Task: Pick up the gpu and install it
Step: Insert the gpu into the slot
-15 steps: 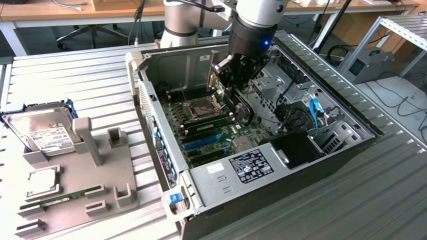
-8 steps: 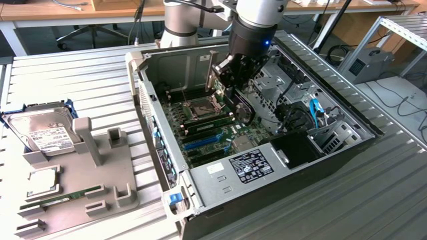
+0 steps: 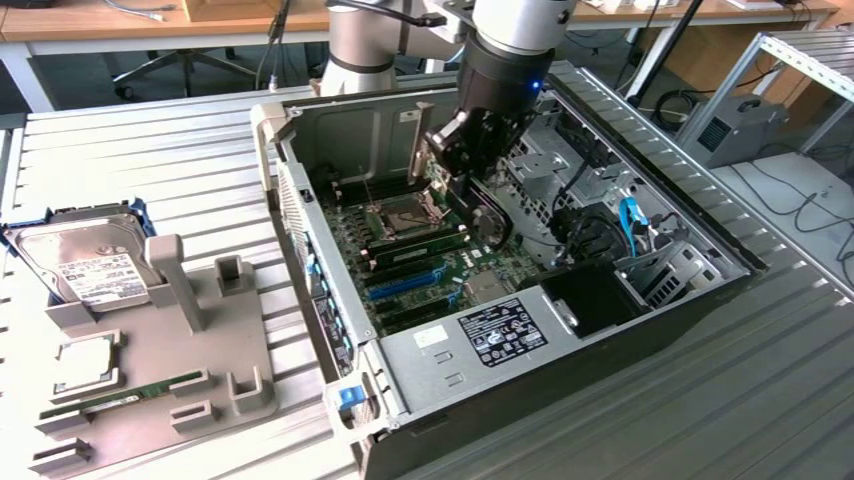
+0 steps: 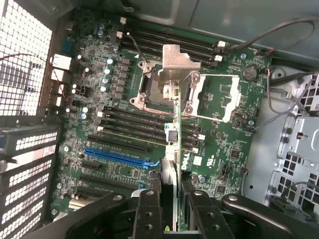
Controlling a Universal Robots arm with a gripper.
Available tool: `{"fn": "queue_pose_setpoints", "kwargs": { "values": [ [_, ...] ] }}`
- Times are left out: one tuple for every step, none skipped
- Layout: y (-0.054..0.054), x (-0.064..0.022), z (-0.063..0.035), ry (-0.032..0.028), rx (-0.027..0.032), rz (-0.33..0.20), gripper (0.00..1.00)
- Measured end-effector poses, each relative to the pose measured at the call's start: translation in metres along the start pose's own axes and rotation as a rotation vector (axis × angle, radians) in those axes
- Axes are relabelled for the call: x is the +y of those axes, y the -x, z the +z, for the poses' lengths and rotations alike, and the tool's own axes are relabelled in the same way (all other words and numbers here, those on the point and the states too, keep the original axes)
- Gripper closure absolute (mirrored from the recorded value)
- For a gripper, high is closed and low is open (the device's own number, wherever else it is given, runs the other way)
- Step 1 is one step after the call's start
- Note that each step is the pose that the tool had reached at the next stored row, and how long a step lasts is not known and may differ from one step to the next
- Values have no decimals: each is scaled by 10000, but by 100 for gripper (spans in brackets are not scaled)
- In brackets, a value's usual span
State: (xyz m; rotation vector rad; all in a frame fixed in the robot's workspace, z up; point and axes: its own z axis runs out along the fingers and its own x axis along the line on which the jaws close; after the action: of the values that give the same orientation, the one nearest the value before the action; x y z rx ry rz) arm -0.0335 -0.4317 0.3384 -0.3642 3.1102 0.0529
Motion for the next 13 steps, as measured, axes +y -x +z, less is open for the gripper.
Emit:
{"fn": "queue_pose_setpoints", "kwargs": {
  "values": [
    [0, 0, 0, 1, 1, -61, 74],
    [1, 0, 0, 1, 4, -119, 74],
    [1, 0, 0, 3, 6, -203, 74],
    [1, 0, 0, 3, 8, -259, 74],
    [1, 0, 0, 4, 9, -309, 74],
    [1, 0, 0, 5, 11, -368, 74],
    [1, 0, 0, 6, 14, -430, 74],
    [1, 0, 0, 7, 16, -498, 74],
    [1, 0, 0, 8, 18, -562, 74],
    [2, 0, 0, 8, 20, -633, 74],
    [2, 0, 0, 9, 22, -680, 74],
    [2, 0, 0, 9, 23, -731, 74],
    [2, 0, 0, 11, 25, -787, 74]
  ]
}}
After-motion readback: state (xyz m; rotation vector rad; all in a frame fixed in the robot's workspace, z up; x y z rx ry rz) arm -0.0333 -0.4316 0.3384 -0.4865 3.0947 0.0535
